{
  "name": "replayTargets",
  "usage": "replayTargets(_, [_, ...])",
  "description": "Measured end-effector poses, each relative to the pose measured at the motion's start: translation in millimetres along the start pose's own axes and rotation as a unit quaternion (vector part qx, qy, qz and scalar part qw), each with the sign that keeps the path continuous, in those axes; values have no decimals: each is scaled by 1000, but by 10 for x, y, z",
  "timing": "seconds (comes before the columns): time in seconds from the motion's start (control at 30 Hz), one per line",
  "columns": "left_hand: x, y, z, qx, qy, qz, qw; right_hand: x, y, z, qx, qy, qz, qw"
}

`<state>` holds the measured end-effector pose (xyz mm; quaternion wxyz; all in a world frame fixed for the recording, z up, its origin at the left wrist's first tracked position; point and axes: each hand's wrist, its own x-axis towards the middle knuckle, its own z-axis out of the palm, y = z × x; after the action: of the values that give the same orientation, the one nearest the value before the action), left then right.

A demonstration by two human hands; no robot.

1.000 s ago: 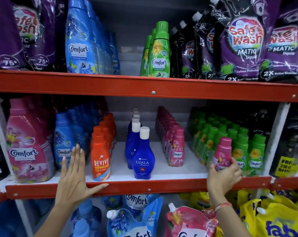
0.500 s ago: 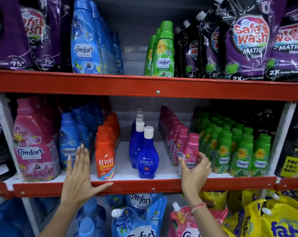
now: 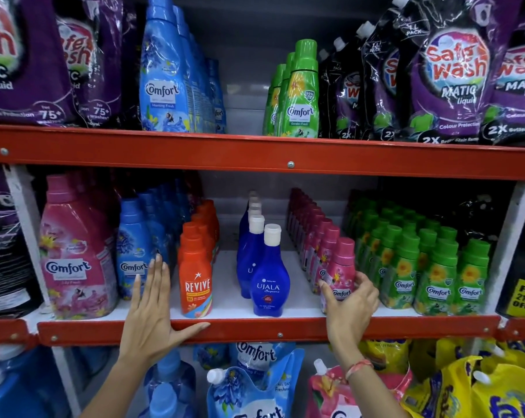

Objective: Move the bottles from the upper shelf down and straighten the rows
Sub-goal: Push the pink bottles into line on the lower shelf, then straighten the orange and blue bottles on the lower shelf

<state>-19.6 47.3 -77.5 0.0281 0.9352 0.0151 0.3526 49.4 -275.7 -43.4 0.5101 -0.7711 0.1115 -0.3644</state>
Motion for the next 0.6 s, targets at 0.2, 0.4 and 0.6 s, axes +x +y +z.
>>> replayTargets(0.2, [-72, 56, 2, -144, 23, -47, 988, -384, -361, 0, 106, 42, -66, 991])
replayTargets(0.4, [-109, 453, -211, -421, 56, -228, 876, -1006, -840, 172, 178, -281, -131, 934])
replayTargets(0.6, [-29, 488, -353, -431, 28, -312, 846, -1147, -996, 553, 40, -500, -7, 865])
